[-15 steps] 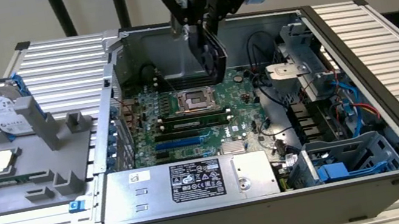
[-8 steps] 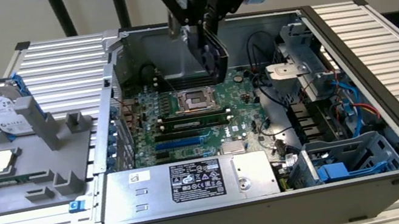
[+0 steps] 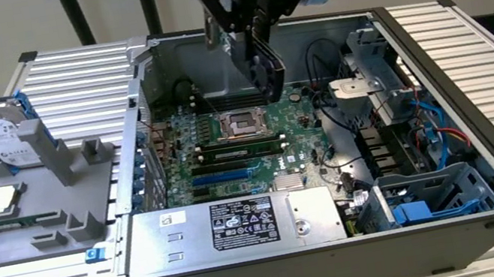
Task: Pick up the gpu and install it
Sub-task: 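Insert the gpu into the slot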
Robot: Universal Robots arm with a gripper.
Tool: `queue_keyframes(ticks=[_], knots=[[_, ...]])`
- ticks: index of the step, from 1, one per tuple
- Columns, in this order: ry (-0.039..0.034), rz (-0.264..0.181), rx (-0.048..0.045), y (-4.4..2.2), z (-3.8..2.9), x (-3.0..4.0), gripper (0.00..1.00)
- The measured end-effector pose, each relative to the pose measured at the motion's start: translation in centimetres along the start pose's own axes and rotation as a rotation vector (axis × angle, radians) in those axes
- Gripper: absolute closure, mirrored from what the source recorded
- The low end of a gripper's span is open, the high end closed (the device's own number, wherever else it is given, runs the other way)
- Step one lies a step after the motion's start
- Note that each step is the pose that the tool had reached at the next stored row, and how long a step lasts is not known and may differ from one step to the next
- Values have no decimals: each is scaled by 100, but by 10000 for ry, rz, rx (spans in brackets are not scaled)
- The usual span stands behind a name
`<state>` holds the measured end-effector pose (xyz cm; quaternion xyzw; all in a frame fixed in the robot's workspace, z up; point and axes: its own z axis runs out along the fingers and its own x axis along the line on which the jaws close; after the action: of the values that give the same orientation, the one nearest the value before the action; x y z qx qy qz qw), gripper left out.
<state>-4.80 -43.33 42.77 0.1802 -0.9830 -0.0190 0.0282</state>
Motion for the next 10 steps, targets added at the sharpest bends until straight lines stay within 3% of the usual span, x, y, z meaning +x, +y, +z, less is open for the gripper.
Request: queue_keyframes(ticks=[10], knots=[[32, -656, 32, 0, 0, 0, 100]])
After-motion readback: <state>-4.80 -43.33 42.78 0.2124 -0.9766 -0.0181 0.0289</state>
